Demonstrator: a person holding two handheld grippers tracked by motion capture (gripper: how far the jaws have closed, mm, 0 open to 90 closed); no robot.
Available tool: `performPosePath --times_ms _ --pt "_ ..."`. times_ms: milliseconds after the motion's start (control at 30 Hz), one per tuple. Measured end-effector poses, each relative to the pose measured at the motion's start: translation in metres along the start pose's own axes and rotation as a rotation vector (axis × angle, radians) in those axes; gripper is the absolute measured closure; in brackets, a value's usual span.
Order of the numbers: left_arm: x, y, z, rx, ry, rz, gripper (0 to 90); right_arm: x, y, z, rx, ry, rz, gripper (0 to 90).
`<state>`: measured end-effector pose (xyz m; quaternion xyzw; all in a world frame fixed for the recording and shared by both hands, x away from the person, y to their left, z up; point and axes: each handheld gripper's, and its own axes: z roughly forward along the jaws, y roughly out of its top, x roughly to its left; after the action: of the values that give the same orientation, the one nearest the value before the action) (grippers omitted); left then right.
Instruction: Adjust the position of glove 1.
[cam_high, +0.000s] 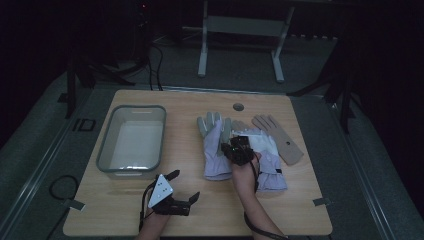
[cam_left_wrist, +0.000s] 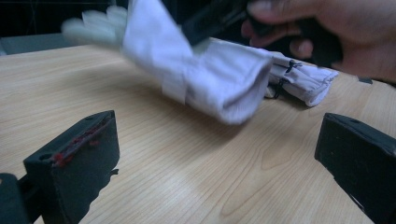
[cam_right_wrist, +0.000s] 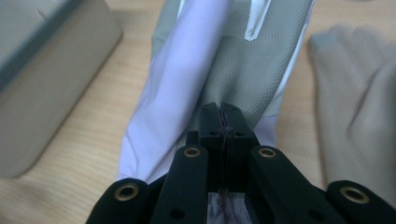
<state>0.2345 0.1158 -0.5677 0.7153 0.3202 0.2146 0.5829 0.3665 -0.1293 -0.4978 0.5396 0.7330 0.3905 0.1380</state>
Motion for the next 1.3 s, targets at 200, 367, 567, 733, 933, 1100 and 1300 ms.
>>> performPosePath --times_ms 200,367,567,733,933,1100,1300 --pt "0.000 0.000 0.000 0.001 0.000 0.000 0.1 -0.003 -0.013 0.025 0.059 -0.057 -0.013 87.0" --pt "0.000 0.000 0.000 0.001 -0.002 -0.001 0.1 -0.007 -0.020 0.039 0.085 -0.064 -0.020 73.7" --pt "0.000 0.000 0.000 0.003 -0.002 -0.001 0.1 -0.007 -0.012 0.029 0.082 -0.050 -0.036 64.7" --pt "0.000 0.000 0.001 0.004 -0.003 0.001 0.1 -0.009 -0.003 0.019 0.073 -0.018 -0.024 60.7" --pt "0.000 0.000 0.001 0.004 -0.003 0.000 0.1 -0.013 0.013 0.009 0.089 -0.022 -0.089 57.2" --pt "0.000 0.000 0.001 0.003 -0.002 -0.002 0.1 -0.023 0.022 0.001 0.107 -0.019 -0.133 56.3" --pt "0.000 0.000 0.001 0.003 -0.001 -0.002 0.1 -0.036 0.027 -0.013 0.114 -0.011 -0.153 56.3"
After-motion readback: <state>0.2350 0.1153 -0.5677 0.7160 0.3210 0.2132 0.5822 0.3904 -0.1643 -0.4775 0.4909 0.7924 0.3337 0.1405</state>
